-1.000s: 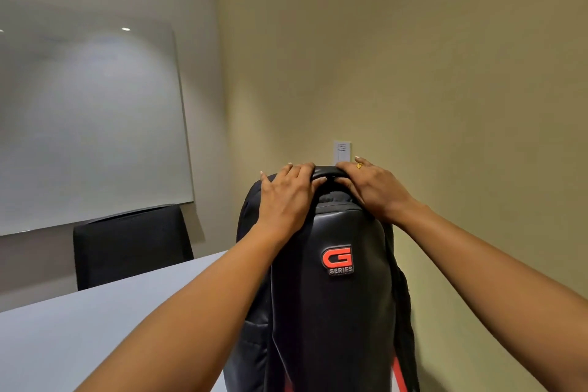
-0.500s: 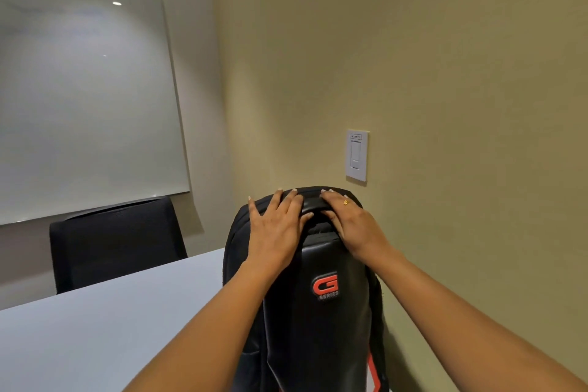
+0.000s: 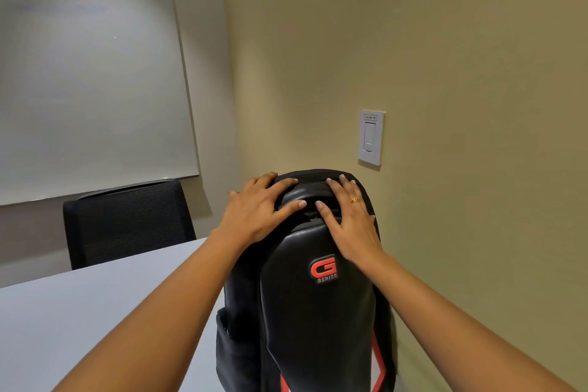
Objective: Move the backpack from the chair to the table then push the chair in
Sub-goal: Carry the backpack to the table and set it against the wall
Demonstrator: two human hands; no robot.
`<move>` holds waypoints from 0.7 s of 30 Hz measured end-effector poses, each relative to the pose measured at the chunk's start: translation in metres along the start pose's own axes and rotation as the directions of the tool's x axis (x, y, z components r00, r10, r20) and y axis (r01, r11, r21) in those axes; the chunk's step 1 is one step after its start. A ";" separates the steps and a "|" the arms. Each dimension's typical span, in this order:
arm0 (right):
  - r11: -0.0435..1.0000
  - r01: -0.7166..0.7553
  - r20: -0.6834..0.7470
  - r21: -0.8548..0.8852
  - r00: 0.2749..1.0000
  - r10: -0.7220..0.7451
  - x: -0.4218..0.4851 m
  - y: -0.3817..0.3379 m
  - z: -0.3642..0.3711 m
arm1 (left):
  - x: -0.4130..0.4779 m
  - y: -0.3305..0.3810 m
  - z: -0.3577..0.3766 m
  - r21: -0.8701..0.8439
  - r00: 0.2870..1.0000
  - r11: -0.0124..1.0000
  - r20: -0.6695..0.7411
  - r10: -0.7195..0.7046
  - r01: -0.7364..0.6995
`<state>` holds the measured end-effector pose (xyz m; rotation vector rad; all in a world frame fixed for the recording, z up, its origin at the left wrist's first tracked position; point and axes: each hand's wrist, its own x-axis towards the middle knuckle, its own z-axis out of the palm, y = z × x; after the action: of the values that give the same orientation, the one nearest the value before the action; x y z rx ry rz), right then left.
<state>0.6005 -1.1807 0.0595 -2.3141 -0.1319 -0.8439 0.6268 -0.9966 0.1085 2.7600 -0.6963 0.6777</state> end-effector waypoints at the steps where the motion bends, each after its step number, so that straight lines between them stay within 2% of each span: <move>1: 1.000 0.005 0.019 0.020 1.000 -0.005 0.003 -0.001 0.002 | -0.002 -0.001 0.000 0.007 1.000 1.000 -0.005 -0.019 0.019; 8: 0.988 0.107 0.128 0.109 0.984 -0.121 0.021 -0.006 0.018 | -0.028 -0.002 0.003 0.167 0.975 0.969 -0.165 -0.152 0.180; 13: 0.958 0.213 0.285 0.194 0.922 -0.263 0.043 -0.002 0.024 | -0.051 0.011 0.005 0.195 0.937 0.935 -0.250 -0.244 0.295; 18: 0.949 0.310 0.432 0.057 0.849 -0.303 0.065 0.001 0.018 | -0.059 0.035 0.004 0.138 0.917 0.927 -0.253 -0.307 0.349; 21: 0.955 0.296 0.413 0.021 0.867 -0.278 0.062 0.010 0.011 | -0.054 0.040 -0.005 0.174 0.941 0.936 -0.204 -0.270 0.306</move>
<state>0.6585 -1.1900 0.0854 -2.5224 -0.6640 -0.4811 0.5625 -1.0082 0.0906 2.8503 -0.1835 0.9574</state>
